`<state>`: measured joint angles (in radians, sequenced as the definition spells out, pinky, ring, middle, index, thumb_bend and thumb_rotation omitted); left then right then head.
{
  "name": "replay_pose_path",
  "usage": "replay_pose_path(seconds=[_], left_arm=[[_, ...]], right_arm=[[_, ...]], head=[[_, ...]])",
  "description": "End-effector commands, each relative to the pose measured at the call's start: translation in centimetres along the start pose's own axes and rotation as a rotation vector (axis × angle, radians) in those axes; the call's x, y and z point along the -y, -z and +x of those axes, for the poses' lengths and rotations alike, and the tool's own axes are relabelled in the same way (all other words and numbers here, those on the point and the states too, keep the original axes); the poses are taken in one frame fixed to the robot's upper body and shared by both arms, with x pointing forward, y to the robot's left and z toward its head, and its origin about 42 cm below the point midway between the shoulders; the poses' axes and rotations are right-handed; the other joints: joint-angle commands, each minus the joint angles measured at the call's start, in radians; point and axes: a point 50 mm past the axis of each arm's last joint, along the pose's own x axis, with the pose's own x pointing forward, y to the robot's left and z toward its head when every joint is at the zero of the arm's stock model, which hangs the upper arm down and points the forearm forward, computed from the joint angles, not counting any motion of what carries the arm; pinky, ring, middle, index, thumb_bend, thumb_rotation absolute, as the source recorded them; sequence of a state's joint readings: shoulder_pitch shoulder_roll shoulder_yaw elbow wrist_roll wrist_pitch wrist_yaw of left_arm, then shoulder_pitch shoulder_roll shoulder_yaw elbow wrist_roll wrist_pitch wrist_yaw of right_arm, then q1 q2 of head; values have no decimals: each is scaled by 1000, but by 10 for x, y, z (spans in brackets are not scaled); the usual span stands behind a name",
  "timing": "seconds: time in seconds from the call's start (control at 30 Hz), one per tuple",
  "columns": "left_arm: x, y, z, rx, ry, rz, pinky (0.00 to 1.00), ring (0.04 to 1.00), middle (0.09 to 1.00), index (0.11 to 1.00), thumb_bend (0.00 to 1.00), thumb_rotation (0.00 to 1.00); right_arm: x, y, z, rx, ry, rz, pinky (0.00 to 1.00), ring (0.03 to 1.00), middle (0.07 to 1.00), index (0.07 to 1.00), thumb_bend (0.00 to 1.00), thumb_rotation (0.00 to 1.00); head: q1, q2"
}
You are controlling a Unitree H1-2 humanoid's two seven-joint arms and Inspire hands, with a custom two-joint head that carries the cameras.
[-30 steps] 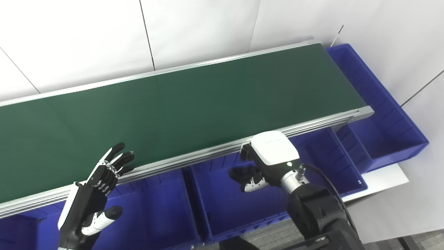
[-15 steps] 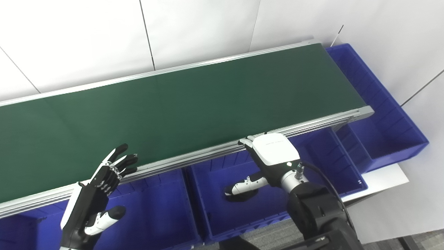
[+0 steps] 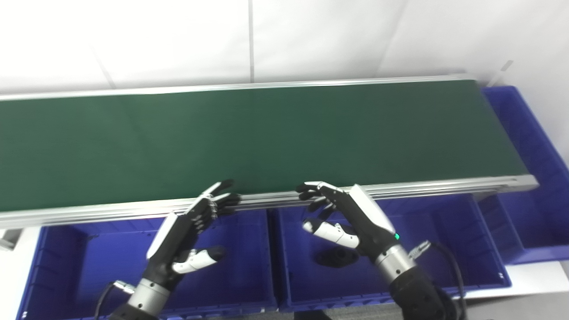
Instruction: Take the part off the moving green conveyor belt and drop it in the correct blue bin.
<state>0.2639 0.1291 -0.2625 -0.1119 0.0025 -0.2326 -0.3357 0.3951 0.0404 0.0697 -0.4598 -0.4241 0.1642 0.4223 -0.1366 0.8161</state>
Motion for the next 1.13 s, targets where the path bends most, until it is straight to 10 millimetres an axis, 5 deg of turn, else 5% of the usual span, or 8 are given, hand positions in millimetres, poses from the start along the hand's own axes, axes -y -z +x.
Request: replay_pose_path(seconds=[0.0,0.2,0.47,0.9,1.1], left_arm=[[5,-13,5,116,-15,46,776,822,826,894,887,689],[12,-7,5,122,-11,61,762,825,838,895,870,676],[19,-1,2,109,-1,58,781,826,841,897,865,674],[25,7,1,97,11,55,798,834,843,905,846,660],[27,11,0,96,7,56,801,835,837,905,863,660]], right_arm=[[-4,0,0,160,59,154,627,690,756,810,868,1000],[-7,33,2,221,87,176,650,702,762,799,790,1000],[-11,56,0,229,79,129,660,708,756,788,824,1000],[-10,72,0,252,88,101,665,713,763,788,856,1000],[-11,70,1,295,174,89,599,653,733,743,752,1000]], head=[[11,-13],[48,-47],[66,-90],[83,-148],[83,-166]])
